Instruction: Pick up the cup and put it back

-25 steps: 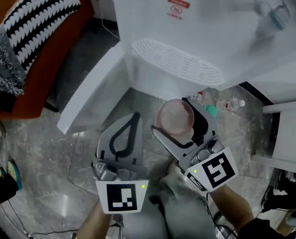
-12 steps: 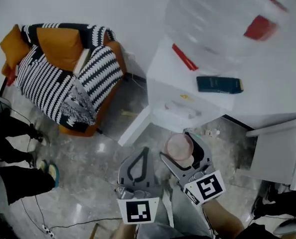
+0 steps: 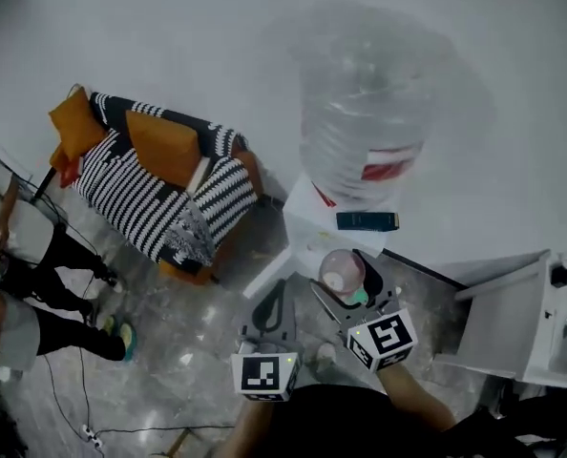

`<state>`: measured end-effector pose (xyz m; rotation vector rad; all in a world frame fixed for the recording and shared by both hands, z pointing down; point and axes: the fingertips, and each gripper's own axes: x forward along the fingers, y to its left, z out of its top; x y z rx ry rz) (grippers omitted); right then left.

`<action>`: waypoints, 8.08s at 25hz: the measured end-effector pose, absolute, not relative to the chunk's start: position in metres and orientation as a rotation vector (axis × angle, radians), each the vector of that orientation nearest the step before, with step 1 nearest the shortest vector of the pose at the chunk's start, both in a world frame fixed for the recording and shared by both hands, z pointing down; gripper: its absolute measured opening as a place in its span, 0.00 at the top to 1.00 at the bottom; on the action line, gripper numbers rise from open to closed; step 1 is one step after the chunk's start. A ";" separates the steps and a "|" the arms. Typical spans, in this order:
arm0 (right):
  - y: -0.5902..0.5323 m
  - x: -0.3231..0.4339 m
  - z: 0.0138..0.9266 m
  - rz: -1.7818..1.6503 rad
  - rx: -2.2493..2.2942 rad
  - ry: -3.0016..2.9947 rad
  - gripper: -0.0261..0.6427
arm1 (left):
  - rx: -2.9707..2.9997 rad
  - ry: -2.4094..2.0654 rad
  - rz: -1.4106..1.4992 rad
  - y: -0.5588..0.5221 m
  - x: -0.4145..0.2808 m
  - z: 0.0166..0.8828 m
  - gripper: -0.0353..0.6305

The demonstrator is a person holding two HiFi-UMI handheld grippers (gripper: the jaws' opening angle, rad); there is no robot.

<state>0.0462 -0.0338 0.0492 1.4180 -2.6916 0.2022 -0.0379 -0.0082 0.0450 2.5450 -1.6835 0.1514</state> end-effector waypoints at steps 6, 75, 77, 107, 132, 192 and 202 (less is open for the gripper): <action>-0.031 0.058 0.031 0.174 1.383 -2.729 0.38 | 2.534 -1.717 0.117 0.004 -0.026 0.028 0.93; -0.070 0.007 0.286 0.266 1.312 -2.681 0.37 | 2.495 -1.593 0.434 -0.082 -0.073 0.324 0.93; -0.060 0.003 0.346 0.264 1.275 -2.670 0.37 | 2.516 -1.541 0.458 -0.078 -0.073 0.386 0.93; -0.130 0.063 0.815 0.226 1.399 -2.548 0.38 | 2.683 -1.332 0.412 -0.131 -0.024 0.798 0.93; -0.273 0.105 0.856 0.132 1.646 -2.301 0.37 | 2.617 -1.295 0.379 -0.106 -0.032 0.793 0.93; -0.036 0.037 0.274 0.386 1.150 -2.737 0.94 | 2.419 -1.640 0.433 -0.014 -0.028 0.270 0.93; -0.049 0.063 0.030 0.305 1.116 -2.782 0.94 | 2.284 -1.756 0.204 -0.018 -0.009 0.028 0.93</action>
